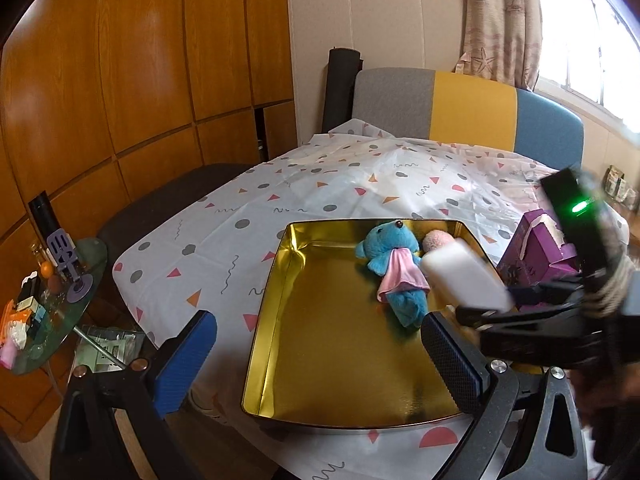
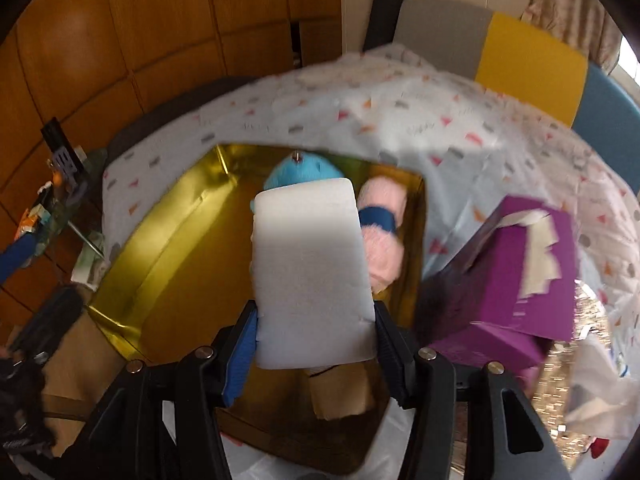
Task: Organize soft objects
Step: 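Carry the white sponge into the gold tray and open the right tool, then move the right tool to the brown scrunchie while the left tool approaches the wipes pack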
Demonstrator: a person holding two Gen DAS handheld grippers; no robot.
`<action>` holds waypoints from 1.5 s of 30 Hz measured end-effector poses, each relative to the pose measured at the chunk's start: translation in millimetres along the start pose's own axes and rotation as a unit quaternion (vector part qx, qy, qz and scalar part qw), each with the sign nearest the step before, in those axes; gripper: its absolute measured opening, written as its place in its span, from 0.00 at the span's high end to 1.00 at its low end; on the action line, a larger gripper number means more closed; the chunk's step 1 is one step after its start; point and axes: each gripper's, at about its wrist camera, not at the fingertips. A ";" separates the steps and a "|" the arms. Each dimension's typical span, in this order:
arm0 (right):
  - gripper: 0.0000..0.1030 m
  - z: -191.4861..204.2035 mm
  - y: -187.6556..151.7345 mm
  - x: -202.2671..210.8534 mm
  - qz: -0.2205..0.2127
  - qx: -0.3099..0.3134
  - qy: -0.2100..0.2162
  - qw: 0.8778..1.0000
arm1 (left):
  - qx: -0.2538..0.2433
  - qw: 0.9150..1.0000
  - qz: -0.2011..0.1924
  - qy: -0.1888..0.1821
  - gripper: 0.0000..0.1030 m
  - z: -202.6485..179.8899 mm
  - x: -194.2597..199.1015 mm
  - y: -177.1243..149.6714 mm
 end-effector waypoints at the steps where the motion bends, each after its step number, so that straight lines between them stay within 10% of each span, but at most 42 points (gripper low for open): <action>1: 0.46 0.4 1.7 -9.2 0.010 -0.003 0.005 1.000 | 0.000 1.000 0.001 0.000 0.00 0.6 -0.9 -0.2; 12: 0.24 -5.6 -10.2 -11.0 -0.010 -0.019 0.026 0.999 | 0.005 1.000 0.005 0.006 0.00 6.5 -4.5 -0.9; 33: 0.23 -54.4 -43.4 113.2 -0.145 -0.045 -0.032 0.988 | -0.025 1.000 0.007 -0.005 0.00 -13.3 4.2 -2.9; 41: 0.23 -158.1 -87.9 170.4 -0.187 -0.165 -0.111 0.962 | -0.024 0.998 0.032 -0.050 0.00 -22.0 -4.0 -4.8; 45: 0.23 -237.4 -125.4 188.2 -0.188 -0.270 -0.168 0.929 | -0.038 0.996 0.044 -0.062 0.00 -32.5 -7.8 -7.1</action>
Point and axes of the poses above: each gripper's, at about its wrist camera, not at the fingertips, and x roughly against the way its jaws point, z to its left, y to its top, and after that the axes turned 3 degrees about z, right-handed
